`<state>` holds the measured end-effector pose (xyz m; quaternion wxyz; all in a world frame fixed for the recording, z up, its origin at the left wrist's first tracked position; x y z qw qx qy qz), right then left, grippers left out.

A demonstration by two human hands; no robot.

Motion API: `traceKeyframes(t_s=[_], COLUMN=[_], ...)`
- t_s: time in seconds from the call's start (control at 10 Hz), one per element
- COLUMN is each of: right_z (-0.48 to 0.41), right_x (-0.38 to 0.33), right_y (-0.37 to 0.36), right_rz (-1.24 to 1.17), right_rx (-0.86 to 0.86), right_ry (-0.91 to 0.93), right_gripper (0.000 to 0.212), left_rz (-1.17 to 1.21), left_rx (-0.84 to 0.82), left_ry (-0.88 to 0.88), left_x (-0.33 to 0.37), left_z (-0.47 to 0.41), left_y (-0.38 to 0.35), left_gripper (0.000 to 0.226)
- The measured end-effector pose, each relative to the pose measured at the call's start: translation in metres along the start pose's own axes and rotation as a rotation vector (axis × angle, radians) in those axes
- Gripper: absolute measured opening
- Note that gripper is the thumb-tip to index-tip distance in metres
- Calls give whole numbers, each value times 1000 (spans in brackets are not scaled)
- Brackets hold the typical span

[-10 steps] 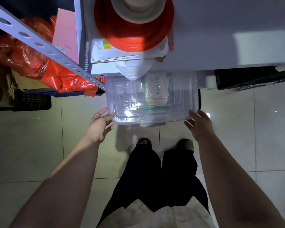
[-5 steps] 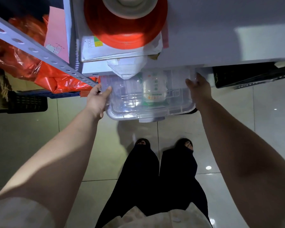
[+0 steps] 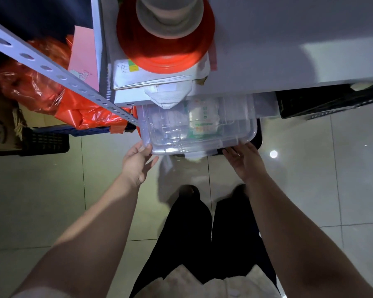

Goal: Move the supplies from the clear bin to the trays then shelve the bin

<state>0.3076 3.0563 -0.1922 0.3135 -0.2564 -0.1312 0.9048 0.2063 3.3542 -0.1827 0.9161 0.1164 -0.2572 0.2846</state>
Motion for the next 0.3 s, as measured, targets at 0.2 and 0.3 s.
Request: traceKeyframes(t_s=[0.2, 0.3], right_z=[16, 62], right_x=[-15, -49], right_y=[-19, -29], right_rz=[254, 558], right_rx=[253, 318], right_ry=[108, 384], right_gripper=[49, 49], left_rz=[-416, -843], left_rx=[215, 320], left_ry=[-145, -497], left_x=[32, 56], left_z=[12, 57], left_y=[2, -22], left_gripper=[57, 54])
Point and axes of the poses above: each hand's wrist, its own z-axis away from the middle knuckle, its own y-axis out of the back of the hand, x = y × z, the point moved 5 cm from there along -z, towards the middle knuckle, and after that the axes turned 11 degrees about -z, right-handed, at the moved point
